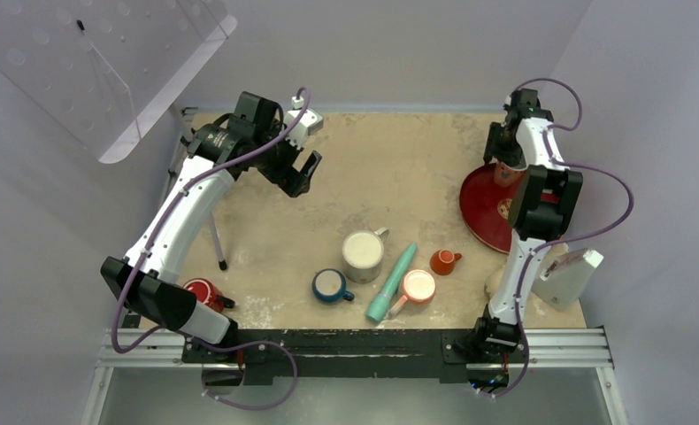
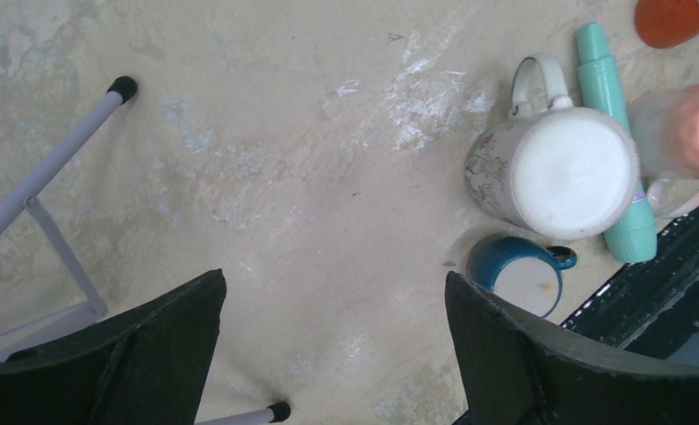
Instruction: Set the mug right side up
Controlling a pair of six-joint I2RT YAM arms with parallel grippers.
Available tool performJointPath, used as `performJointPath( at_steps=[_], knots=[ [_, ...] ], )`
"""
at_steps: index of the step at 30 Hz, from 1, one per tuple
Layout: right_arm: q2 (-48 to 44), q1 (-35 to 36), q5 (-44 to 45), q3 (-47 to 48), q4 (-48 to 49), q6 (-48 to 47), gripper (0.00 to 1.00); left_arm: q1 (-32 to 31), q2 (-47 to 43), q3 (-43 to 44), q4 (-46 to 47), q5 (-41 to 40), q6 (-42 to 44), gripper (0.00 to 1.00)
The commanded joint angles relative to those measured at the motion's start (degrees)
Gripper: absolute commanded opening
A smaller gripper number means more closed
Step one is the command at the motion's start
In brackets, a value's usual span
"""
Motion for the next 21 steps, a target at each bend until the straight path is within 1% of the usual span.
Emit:
performJointPath(
  at_steps=[1,3,6,8,11,13,15,18,21],
  knots=[
    [-3.42,0.02,-0.96,4.69,0.07,-0.91,0.59,-0.21,0.12,-0.51,-0.71,8.26,2.81,0.94],
    [-6.12,0.04,-1.32,4.77,0.07,-1.16,0.61,-1.2,-0.1,-1.22,-1.99,12.57,6.14,0.89],
    [-9.65,0.4,-1.69,4.53,0.11,-1.43,0.64,-5.33,-0.79,-2.89,-6.46,17.95,16.2,0.86],
    [-12.34,1.12,-1.66,3.22,-0.17,-1.69,0.68,-8.66,-1.42,-4.66,-11.88,19.65,24.61,0.84],
    [-17.93,2.7,-1.72,-2.24,1.66,-1.77,0.71,-9.36,-3.21,-8.32,-16.43,20.4,33.33,0.81],
    [-22.71,4.14,-3.09,-7.37,4.11,-2.01,0.73,-8.97,-5.02,-12.15,-17.91,16.54,37.37,0.79],
    [-27.06,5.84,-2.25,-12.0,6.18,-2.22,0.74,-8.04,-6.8,-15.78,-17.92,10.42,39.17,0.8],
    [-32.41,8.49,-1.1,-16.32,7.42,-1.82,0.74,-3.93,-7.35,-19.94,-20.35,2.82,38.1,0.8],
    [-35.94,11.77,-0.56,-19.27,8.35,-1.02,0.76,0.85,-10.56,-26.75,-20.92,-1.83,37.11,0.82]
  ],
)
